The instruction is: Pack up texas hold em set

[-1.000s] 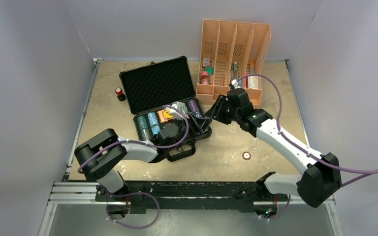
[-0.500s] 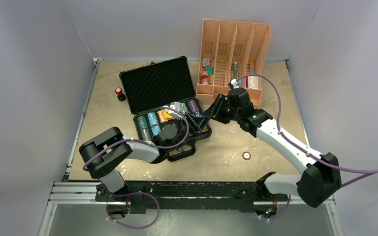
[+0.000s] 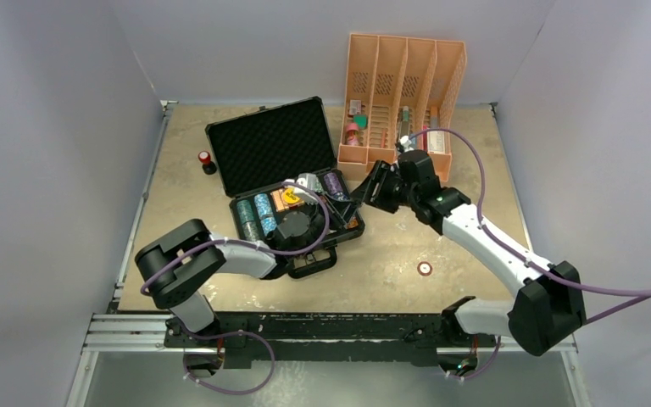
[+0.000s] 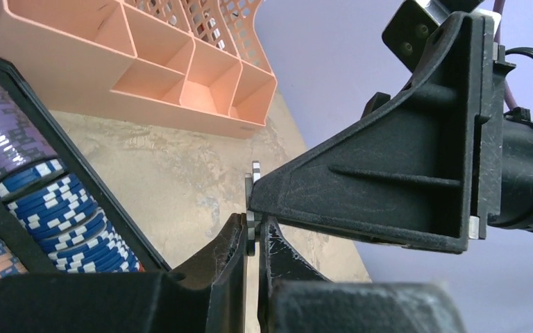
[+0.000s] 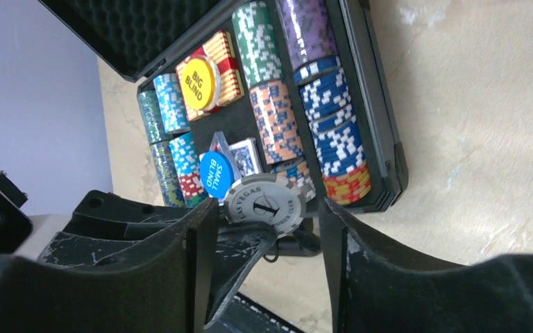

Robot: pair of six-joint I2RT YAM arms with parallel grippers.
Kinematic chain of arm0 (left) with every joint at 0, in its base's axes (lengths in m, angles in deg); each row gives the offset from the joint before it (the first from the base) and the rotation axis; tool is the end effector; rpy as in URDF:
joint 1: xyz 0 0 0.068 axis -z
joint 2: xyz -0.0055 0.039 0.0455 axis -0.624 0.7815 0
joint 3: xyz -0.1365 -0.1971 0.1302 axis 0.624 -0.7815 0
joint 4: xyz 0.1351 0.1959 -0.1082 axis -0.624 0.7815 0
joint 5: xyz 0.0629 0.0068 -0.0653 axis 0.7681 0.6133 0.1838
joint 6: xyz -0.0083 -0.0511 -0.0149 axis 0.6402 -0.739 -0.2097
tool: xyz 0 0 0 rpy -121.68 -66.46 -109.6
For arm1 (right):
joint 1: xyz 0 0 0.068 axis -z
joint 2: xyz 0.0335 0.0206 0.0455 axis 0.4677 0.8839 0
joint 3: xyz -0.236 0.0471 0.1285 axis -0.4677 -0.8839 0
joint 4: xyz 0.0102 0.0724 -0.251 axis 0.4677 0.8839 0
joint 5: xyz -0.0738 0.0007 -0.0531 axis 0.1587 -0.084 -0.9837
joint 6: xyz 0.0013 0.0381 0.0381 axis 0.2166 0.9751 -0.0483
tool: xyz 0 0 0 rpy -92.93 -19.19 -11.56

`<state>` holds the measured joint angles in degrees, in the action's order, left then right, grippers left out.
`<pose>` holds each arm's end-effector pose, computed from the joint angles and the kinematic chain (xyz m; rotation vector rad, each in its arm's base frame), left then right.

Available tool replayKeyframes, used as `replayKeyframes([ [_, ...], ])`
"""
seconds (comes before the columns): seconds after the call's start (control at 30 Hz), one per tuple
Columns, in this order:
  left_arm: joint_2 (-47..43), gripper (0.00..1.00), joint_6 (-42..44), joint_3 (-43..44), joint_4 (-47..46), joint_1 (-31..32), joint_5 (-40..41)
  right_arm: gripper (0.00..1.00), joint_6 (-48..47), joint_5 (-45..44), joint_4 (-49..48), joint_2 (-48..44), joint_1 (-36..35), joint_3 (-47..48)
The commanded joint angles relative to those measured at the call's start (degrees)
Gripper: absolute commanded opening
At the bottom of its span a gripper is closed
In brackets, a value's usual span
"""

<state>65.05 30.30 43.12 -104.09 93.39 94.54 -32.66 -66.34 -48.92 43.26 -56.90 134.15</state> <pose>0.1929 -0.2556 0.1964 -0.1890 1.6478 -1.2161 0.2479 0.1432 0.2898 0.2803 2.2169 0.9289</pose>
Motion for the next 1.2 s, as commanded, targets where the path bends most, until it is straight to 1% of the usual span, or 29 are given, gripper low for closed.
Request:
replayKeyframes([
  [0.0, -4.4, 0.0, 3.2, 5.5, 6.1, -2.2, -3.8, 0.62, -7.2, 7.4, -7.4, 0.2, 4.5, 1.1],
  [0.07, -4.2, 0.0, 1.8, 7.3, 9.0, -4.1, -8.6, 0.69, -11.6, 12.9, -12.8, 1.1, 6.9, 1.1],
  [0.1, -3.9, 0.0, 0.7, 8.0, 9.8, -5.2, -11.0, 0.72, -13.4, 15.5, -14.4, 1.7, 7.9, 2.7],
  [0.17, -3.4, 0.0, -1.6, 8.9, 9.3, -7.4, -16.4, 0.75, -16.1, 21.4, -17.9, 2.7, 9.4, 4.1],
  [0.27, -3.9, 0.0, -5.9, 9.4, 7.9, -10.8, -23.2, 0.77, -16.4, 27.2, -24.0, 2.5, 11.7, 3.1],
  [0.37, -6.3, 0.0, -9.1, 9.0, 8.0, -13.3, -27.0, 0.77, -15.7, 31.0, -29.9, 0.3, 13.0, 0.5],
  [0.43, -8.5, 0.0, -10.4, 8.9, 8.9, -14.2, -28.7, 0.76, -15.3, 31.9, -31.8, -1.1, 13.2, -0.3],
  [0.57, -12.4, 0.0, -12.4, 8.3, 8.0, -15.5, -32.3, 0.71, -14.2, 35.7, -34.8, -1.9, 13.2, -1.1],
  [0.67, -14.9, 0.0, -13.9, 7.8, 6.5, -16.7, -34.1, 0.64, -12.2, 38.6, -38.1, -2.3, 13.2, -2.1],
  [0.77, -16.7, 0.0, -14.5, 7.3, 4.6, -17.2, -35.3, 0.53, -9.5, 41.2, -43.2, -3.1, 13.3, -3.5],
  [0.87, -18.0, 0.0, -14.4, 6.8, 3.5, -17.4, -35.6, 0.45, -7.1, 43.8, -48.7, -4.2, 13.3, -4.5],
  [0.93, -18.2, 0.0, -14.5, 6.7, 3.1, -17.4, -35.8, 0.42, -6.6, 44.7, -51.3, -4.6, 13.2, -4.3],
  [1.0, -17.9, 0.0, -14.6, 6.8, 2.5, -17.3, -36.3, 0.42, -6.5, 46.2, -51.6, -4.2, 13.2, -3.7],
  [1.07, -18.3, 0.0, -13.3, 7.6, 6.0, -17.8, -36.8, 0.44, -7.2, 46.8, -48.7, -3.9, 13.2, -2.9],
  [1.1, -19.0, 0.0, -11.3, 8.2, 10.2, -18.0, -36.6, 0.48, -7.5, 45.8, -45.1, -4.2, 13.3, -2.5],
  [1.13, -20.0, 0.0, -8.3, 9.1, 16.0, -18.2, -36.0, 0.51, -7.8, 42.3, -41.8, -4.5, 13.3, -2.1],
  [1.17, -21.3, 0.0, -3.8, 10.4, 24.2, -18.1, -34.9, 0.53, -10.3, 37.4, -36.5, -5.2, 13.3, -1.5],
])
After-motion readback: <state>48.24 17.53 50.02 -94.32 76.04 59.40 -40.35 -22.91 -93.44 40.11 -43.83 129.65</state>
